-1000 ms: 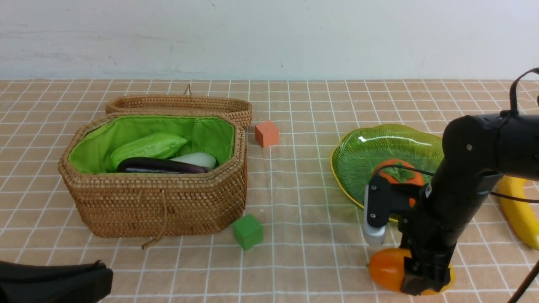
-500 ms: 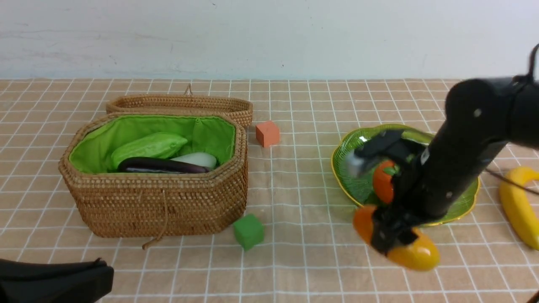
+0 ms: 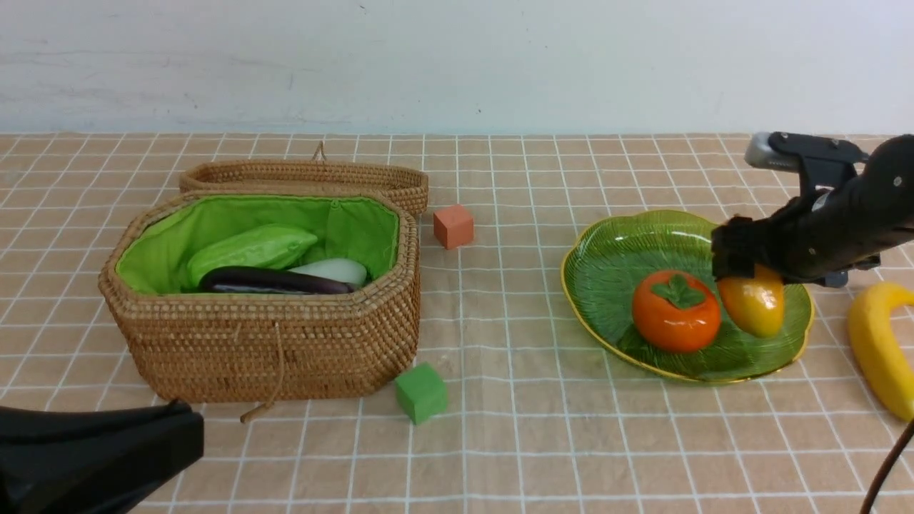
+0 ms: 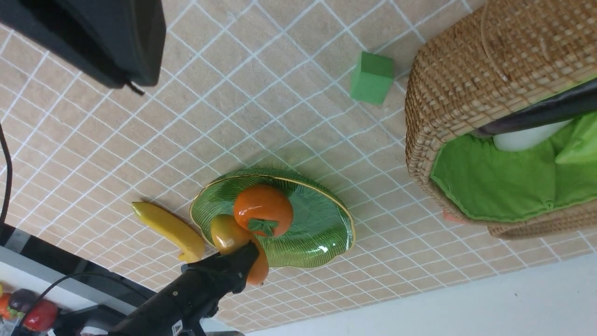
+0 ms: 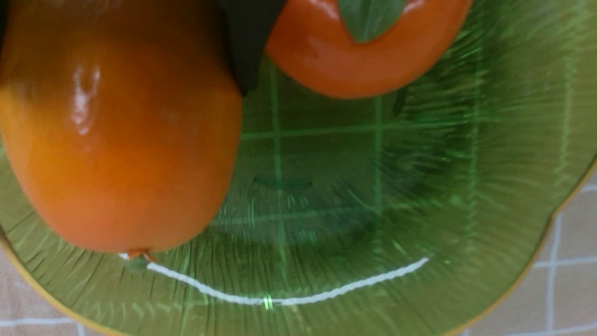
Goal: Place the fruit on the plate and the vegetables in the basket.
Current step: Use the right arm to grab a mango and put it into the right plate, then use the right arm to grab a banana and put it into the right plate
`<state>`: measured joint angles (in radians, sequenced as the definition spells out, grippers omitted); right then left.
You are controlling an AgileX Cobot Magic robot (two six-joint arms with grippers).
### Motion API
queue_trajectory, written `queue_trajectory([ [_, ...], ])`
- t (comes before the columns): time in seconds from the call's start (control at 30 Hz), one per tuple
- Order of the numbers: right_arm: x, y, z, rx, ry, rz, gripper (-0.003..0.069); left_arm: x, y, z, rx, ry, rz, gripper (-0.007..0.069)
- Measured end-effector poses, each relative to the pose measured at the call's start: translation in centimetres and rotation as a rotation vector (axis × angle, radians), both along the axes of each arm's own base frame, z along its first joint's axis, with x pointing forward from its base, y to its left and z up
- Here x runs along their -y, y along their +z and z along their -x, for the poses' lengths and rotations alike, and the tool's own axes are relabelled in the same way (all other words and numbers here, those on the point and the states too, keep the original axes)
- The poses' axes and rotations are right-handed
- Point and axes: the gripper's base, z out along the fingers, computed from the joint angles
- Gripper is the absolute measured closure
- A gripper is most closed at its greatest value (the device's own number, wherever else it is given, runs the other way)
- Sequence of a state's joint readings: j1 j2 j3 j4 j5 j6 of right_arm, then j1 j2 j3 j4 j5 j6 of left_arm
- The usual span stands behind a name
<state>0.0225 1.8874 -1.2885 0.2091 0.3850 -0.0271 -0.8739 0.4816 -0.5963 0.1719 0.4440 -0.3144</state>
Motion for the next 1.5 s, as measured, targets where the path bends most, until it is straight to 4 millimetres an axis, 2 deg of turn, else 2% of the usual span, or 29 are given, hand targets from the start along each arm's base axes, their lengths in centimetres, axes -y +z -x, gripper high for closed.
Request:
queue_trajectory([
  [0.1, 0.0, -0.1, -0.1, 0.004, -0.004, -0.002, 0.0085, 0.0, 0.0, 0.0, 0.000, 0.000, 0.000, 0.0638],
  [0.13, 0.0, 0.2, 0.0, 0.012, -0.001, 0.003, 0.0054, 0.0, 0.0, 0.0, 0.000, 0.000, 0.000, 0.0637],
  [0.2, 0.1, 1.2, 0.3, 0.022, 0.017, 0.027, -0.0001, 0.0, 0.0, 0.0, 0.000, 0.000, 0.000, 0.0637],
  [0.23, 0.1, 1.3, 0.4, 0.026, 0.017, 0.027, -0.0005, 0.0, 0.0, 0.0, 0.000, 0.000, 0.000, 0.0636],
  [0.3, 0.3, 3.3, 1.2, 0.043, 0.046, 0.073, -0.0019, 0.0, 0.1, 0.0, 0.005, -0.001, 0.005, 0.0634],
  [0.4, 0.6, 6.0, 2.6, 0.067, 0.078, 0.141, 0.0007, 0.0, 0.1, 0.0, 0.010, -0.003, 0.011, 0.0634],
  [0.53, 2.1, 7.2, 3.5, 0.054, 0.020, 0.183, 0.0092, 0.0, 0.1, 0.0, 0.011, -0.003, 0.012, 0.0633],
  [0.6, 3.7, 6.8, 3.7, 0.006, -0.060, 0.177, 0.0136, 0.0, 0.1, 0.0, 0.011, -0.003, 0.012, 0.0632],
  [0.7, 6.8, 4.9, 3.9, -0.112, -0.178, 0.172, 0.0188, 0.0, 0.1, 0.0, 0.011, -0.003, 0.012, 0.0630],
  [0.73, 7.2, 4.6, 3.9, -0.126, -0.188, 0.172, 0.0192, 0.0, 0.1, 0.0, 0.011, -0.003, 0.012, 0.0630],
  [0.83, 9.4, 1.6, 3.4, -0.214, -0.237, 0.167, 0.0203, 0.0, 0.2, 0.0, 0.011, -0.003, 0.013, 0.0627],
  [1.1, 9.7, -2.6, 2.3, -0.283, -0.236, 0.137, 0.0203, 0.0, 0.2, 0.0, 0.011, -0.003, 0.013, 0.0624],
  [1.23, 9.7, -4.6, 2.1, -0.335, -0.228, 0.133, 0.0253, 0.0, 0.2, 0.0, 0.011, -0.003, 0.013, 0.0620],
  [1.33, 9.7, -4.7, 1.9, -0.336, -0.214, 0.139, 0.0332, 0.0, 0.2, 0.0, 0.011, -0.003, 0.013, 0.0618],
  [1.5, 9.7, -4.3, 2.1, -0.344, -0.201, 0.147, 0.0344, 0.0, 0.2, 0.0, 0.011, -0.003, 0.013, 0.0617],
])
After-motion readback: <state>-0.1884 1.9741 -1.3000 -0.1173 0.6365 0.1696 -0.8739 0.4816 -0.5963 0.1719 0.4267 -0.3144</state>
